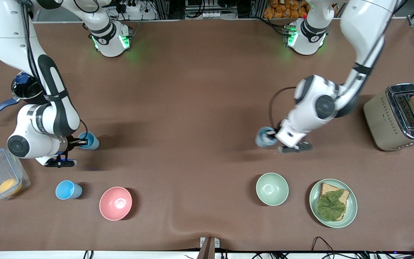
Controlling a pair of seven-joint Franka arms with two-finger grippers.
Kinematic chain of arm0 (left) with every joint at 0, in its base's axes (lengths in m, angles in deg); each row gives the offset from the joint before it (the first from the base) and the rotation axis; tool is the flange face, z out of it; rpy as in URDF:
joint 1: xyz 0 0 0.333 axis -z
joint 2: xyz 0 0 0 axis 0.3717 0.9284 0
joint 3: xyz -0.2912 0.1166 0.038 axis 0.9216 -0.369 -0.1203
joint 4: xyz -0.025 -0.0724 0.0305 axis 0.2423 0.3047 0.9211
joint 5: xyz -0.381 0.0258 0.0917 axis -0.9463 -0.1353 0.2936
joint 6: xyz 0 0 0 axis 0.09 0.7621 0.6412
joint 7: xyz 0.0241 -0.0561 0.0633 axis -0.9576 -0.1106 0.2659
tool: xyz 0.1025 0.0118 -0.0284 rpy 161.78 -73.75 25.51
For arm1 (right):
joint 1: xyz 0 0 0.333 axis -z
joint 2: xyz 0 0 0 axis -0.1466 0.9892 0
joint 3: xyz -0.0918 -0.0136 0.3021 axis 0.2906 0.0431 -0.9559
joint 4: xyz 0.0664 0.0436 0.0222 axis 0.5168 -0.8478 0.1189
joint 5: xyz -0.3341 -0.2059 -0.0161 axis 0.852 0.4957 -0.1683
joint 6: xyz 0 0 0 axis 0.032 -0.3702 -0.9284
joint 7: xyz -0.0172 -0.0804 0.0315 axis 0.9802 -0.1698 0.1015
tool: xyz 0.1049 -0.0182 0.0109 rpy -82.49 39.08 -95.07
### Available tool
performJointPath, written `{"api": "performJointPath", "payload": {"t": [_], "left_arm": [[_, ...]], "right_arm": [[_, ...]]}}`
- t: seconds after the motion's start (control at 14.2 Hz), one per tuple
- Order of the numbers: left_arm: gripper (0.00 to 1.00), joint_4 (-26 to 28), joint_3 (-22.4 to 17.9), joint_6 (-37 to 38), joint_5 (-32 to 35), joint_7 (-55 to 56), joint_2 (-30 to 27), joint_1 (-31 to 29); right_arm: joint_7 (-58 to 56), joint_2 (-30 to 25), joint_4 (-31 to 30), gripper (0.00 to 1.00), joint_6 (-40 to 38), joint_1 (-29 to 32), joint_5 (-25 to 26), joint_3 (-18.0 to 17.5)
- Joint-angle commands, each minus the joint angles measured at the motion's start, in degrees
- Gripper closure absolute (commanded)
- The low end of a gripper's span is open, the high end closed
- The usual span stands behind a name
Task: Stack blue cups with both arms
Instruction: 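Carry the blue cup with the left gripper to the table center and lower it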
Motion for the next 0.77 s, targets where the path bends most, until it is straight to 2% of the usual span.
{"api": "performJointPath", "payload": {"t": [0.0,0.21,0.42,0.7], "left_arm": [[1.0,-4.6,-0.2,1.3,-0.4,11.3,1.4,8.9],[1.0,-10.1,-0.7,1.2,1.1,23.5,6.7,16.9],[1.0,-13.6,-1.9,0.7,5.9,31.0,11.4,21.5],[1.0,-16.7,-2.7,0.4,13.8,38.5,15.9,24.3]], "right_arm": [[-1.8,-3.6,0.0,1.0,-1.2,0.2,0.4,-0.2],[-3.0,-8.2,0.5,1.0,-5.0,-0.4,0.3,-0.3],[-2.7,-13.2,1.3,1.0,-9.8,-2.0,0.0,-1.9],[-2.1,-13.7,5.5,1.0,-17.2,-4.7,-2.1,-2.5]]}}
